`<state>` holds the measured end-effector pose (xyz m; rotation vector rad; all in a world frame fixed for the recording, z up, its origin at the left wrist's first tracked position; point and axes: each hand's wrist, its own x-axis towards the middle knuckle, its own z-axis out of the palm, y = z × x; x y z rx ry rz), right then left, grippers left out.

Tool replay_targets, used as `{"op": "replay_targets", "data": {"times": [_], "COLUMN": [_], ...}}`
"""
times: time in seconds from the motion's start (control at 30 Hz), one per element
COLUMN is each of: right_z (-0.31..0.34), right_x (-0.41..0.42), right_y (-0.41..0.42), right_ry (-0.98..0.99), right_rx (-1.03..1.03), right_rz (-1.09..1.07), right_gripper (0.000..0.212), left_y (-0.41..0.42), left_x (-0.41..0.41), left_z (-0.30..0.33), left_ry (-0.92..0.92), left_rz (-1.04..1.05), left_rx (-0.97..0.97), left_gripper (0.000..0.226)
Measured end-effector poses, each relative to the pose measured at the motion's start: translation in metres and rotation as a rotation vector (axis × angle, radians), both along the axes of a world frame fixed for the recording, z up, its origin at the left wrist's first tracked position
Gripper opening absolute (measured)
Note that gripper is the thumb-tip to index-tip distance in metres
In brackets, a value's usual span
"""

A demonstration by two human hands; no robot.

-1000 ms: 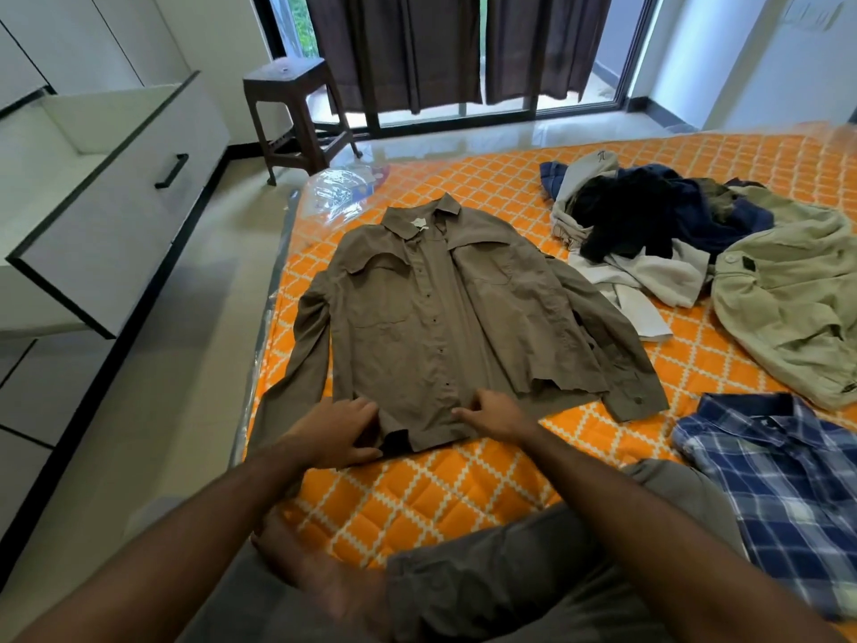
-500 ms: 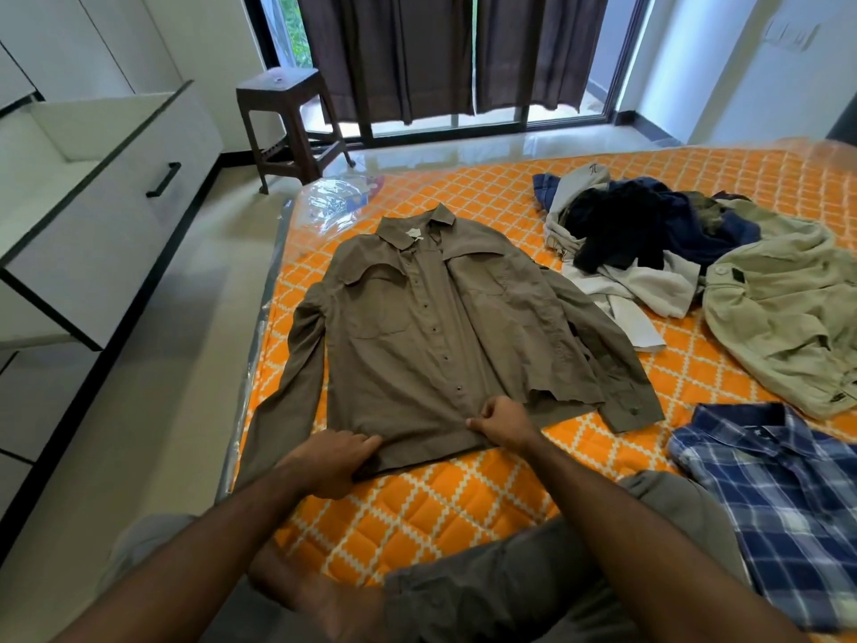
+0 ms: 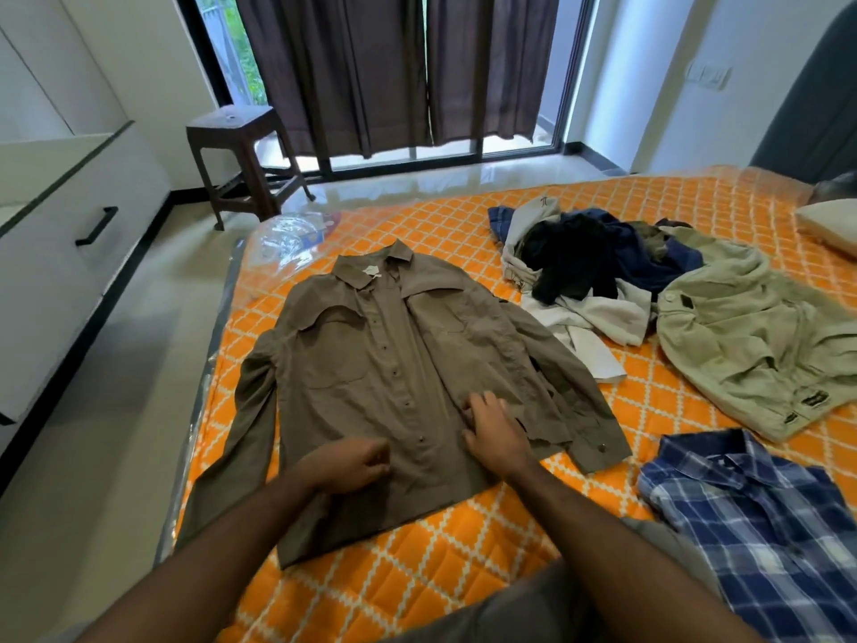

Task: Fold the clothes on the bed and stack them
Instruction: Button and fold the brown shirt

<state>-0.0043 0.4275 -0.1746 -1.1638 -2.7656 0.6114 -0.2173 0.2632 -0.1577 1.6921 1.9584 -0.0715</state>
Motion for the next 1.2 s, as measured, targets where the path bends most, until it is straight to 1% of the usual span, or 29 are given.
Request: {"op": "replay_targets", "data": {"times": [0.07,0.1,0.13,0.2,0.27,0.3,0.33,0.37,0.4,0.43,0.47,0.5,0.53,0.57,0.63,0.7,0.73,0.8,0.83,0.87,0.9,0.93,0.97,1.0,1.03,1.07,1.1,1.13,1.2], "right_z": [-0.006,-0.008,-0.011,-0.014,-0.007,-0.005,0.003,0.011,0.018,0.026,0.032,0.033,0.03,0.026,0.017,0.02,0.027,0.041,0.045,0.046,0.045,0.044,0.04,0.038,0.035,0.03,0.027,0.022,0.005], "right_x": [-0.002,-0.002,-0.004,-0.007,-0.009,-0.009,-0.007,-0.003,0.003,0.01,0.017,0.025,0.033,0.04,0.049,0.052,0.052,0.051,0.048,0.046,0.044,0.041,0.039,0.038,0.039,0.039,0.039,0.04,0.047], "right_y": [0.016,0.017,0.026,0.038,0.053,0.066,0.076,0.089,0.102,0.113,0.123,0.134,0.146,0.154,0.165,0.166,0.162,0.149,0.14,0.131,0.122,0.114,0.107,0.1,0.094,0.092,0.089,0.09,0.097], "right_ry": [-0.147,-0.214,-0.235,-0.214,-0.125,-0.022,0.119,0.308,0.537,0.763,0.954,1.086,1.16,1.173,1.126,1.105,1.125,1.174,1.181,1.142,1.011,0.82,0.615,0.419,0.282,0.211,0.188,0.205,0.215], "right_rx": [0.041,0.033,0.038,0.066,0.004,-0.127,-0.338,-0.563,-0.744,-0.893,-1.004,-1.066,-1.103,-1.118,-1.141,-1.156,-1.176,-1.223,-1.232,-1.21,-1.135,-1.062,-1.027,-1.045,-1.046,-1.028,-0.972,-0.85,-0.504], "right_rz": [-0.038,-0.059,-0.09,-0.133,-0.16,-0.186,-0.204,-0.222,-0.281,-0.4,-0.557,-0.709,-0.841,-0.922,-0.962,-0.922,-0.871,-0.721,-0.634,-0.566,-0.493,-0.365,-0.164,0.041,0.181,0.227,0.206,0.139,-0.018], "right_gripper": [0.05,0.055,0.056,0.043,0.025,0.017,0.008,0.008,0.012,0.014,0.017,0.022,0.025,0.026,0.028,0.025,0.023,0.024,0.024,0.024,0.025,0.026,0.021,0.012,0.018,0.029,0.034,0.033,0.024], "left_y": [0.033,0.043,0.061,0.087,0.109,0.121,0.131,0.142,0.152,0.161,0.169,0.177,0.186,0.193,0.206,0.219,0.225,0.237,0.24,0.243,0.243,0.243,0.24,0.238,0.234,0.228,0.22,0.211,0.192], "left_x": [0.006,0.011,0.013,0.018,0.019,0.019,0.018,0.017,0.019,0.021,0.023,0.026,0.027,0.028,0.03,0.033,0.035,0.039,0.041,0.04,0.037,0.032,0.025,0.016,0.007,0.0,-0.005,-0.006,-0.008], "left_z": [-0.002,-0.006,-0.008,-0.015,-0.019,-0.021,-0.021,-0.021,-0.02,-0.017,-0.013,-0.011,-0.012,-0.011,-0.01,-0.01,-0.007,-0.006,-0.001,0.0,0.002,0.003,0.004,0.004,0.003,-0.001,-0.003,-0.002,-0.005], "left_ry": [-0.118,-0.155,-0.162,-0.211,-0.318,-0.387,-0.466,-0.565,-0.659,-0.734,-0.785,-0.821,-0.852,-0.884,-0.918,-0.969,-1.018,-1.174,-1.268,-1.34,-1.387,-1.392,-1.347,-1.234,-1.12,-1.053,-1.068,-1.117,-1.211], "left_rz": [0.022,0.031,0.041,0.099,0.216,0.286,0.365,0.455,0.545,0.623,0.686,0.729,0.761,0.777,0.793,0.817,0.851,0.947,0.988,1.011,1.027,1.047,1.056,1.068,1.1,1.142,1.182,1.201,1.211], "left_rx": [0.181,0.241,0.281,0.304,0.299,0.294,0.298,0.294,0.287,0.28,0.268,0.248,0.224,0.209,0.191,0.191,0.191,0.177,0.182,0.204,0.238,0.277,0.315,0.367,0.421,0.456,0.474,0.458,0.396], "left_gripper": [0.027,0.027,0.026,0.029,0.034,0.034,0.033,0.031,0.027,0.023,0.021,0.021,0.023,0.025,0.03,0.032,0.033,0.039,0.043,0.045,0.043,0.039,0.036,0.036,0.035,0.032,0.029,0.028,0.031]}}
